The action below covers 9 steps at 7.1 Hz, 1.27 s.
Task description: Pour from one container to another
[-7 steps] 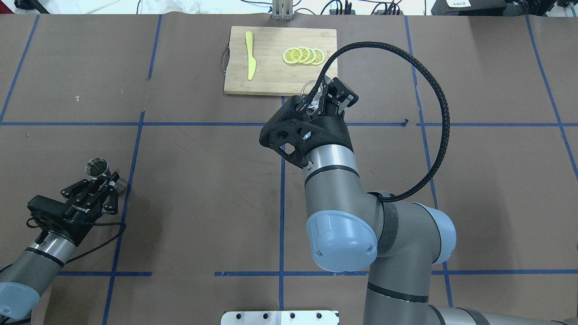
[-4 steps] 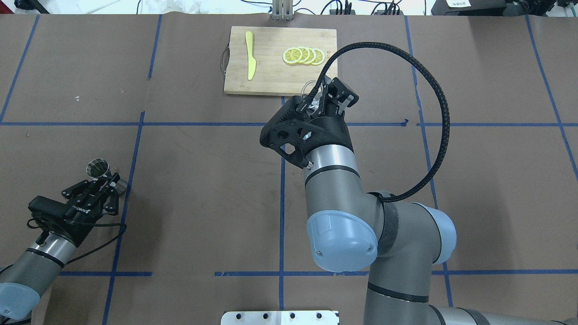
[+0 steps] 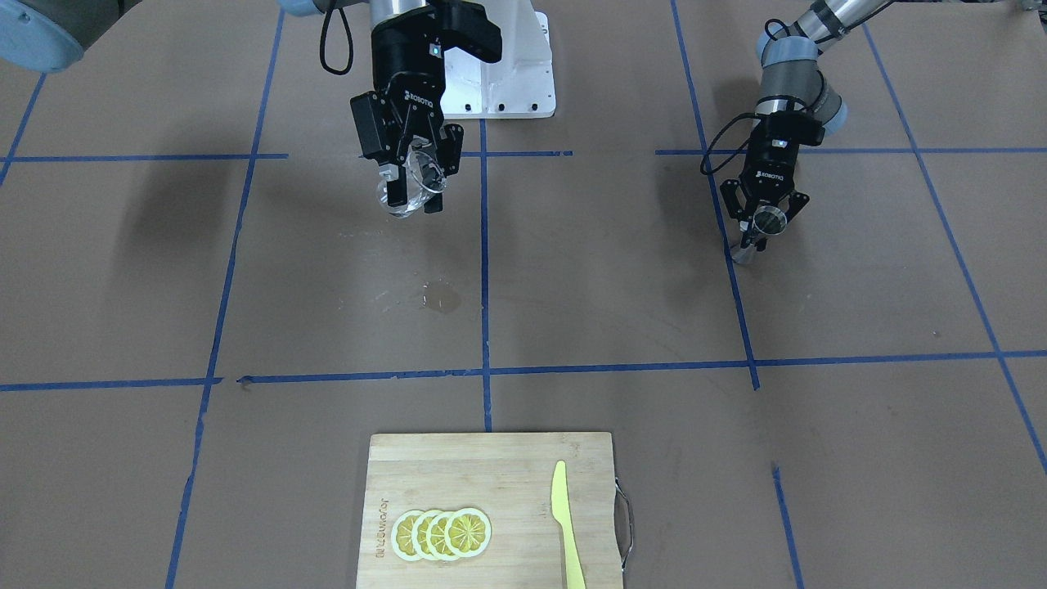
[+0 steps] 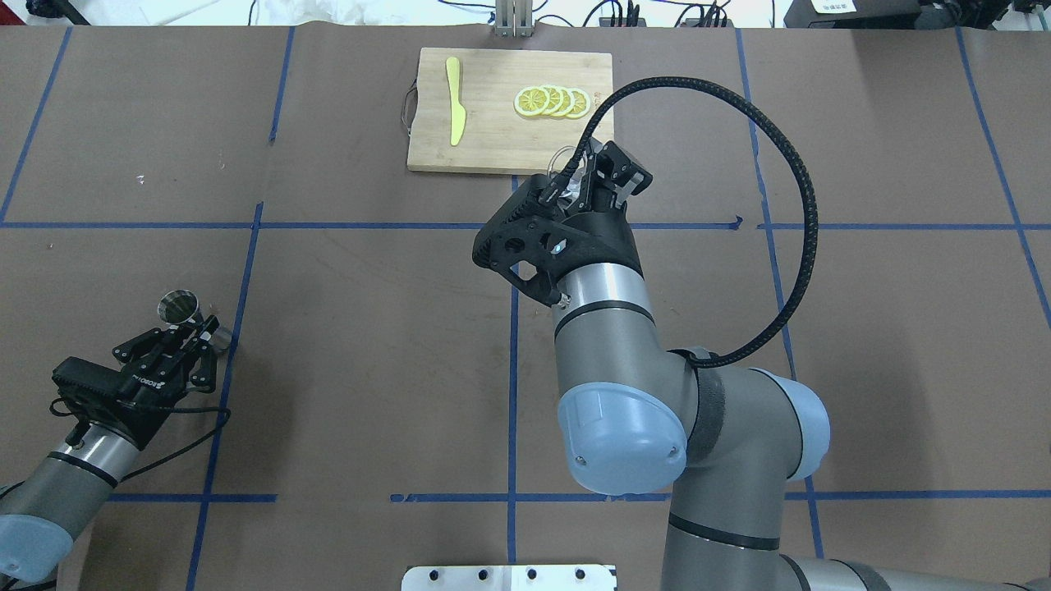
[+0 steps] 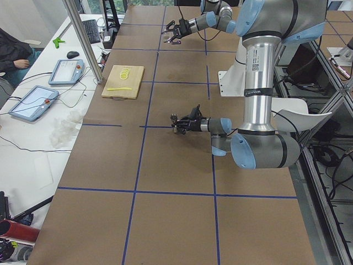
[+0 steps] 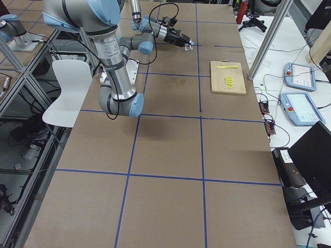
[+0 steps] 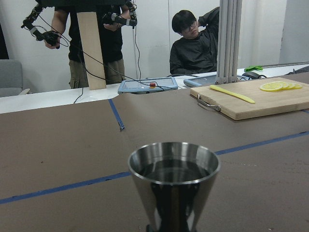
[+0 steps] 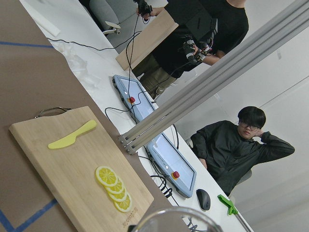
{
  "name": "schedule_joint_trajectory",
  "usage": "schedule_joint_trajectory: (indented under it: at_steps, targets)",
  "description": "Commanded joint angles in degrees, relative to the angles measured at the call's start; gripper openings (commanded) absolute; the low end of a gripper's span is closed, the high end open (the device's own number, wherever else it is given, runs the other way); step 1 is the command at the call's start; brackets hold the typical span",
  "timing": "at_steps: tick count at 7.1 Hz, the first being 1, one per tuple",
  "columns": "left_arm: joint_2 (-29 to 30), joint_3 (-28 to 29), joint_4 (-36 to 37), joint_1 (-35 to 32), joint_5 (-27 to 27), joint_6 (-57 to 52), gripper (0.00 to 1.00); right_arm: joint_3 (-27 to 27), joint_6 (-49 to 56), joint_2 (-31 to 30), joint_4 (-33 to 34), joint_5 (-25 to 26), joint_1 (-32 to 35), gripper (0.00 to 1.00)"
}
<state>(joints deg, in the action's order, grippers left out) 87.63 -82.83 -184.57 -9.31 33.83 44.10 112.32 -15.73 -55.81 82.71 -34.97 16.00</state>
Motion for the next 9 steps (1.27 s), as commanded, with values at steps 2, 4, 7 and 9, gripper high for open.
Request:
schedule_joint_trajectory:
  at_steps: [2,4,7,9]
  targets:
    - [0.0,0.21,-0.09,0.26,-0.08,-0.07,0.4,0.0,0.0,0.0,0.0,0.08,0.0,0.0]
    - [0.0,0.12,-0.18,0.26,-0.08,0.02,0.43,0.0,0.0,-0.09,0.0,0.08,0.0,0.0]
    - [-0.17,-0.14,-0.44,0.26,-0.6,-0.15,0.98,0.09,0.0,0.0,0.0,0.08,0.0,0.0]
    - [-0.26,-0.58,-0.96,0.17,-1.56,-0.33,1.0,0.0,0.0,0.0,0.0,-0.01,0.0,0.0]
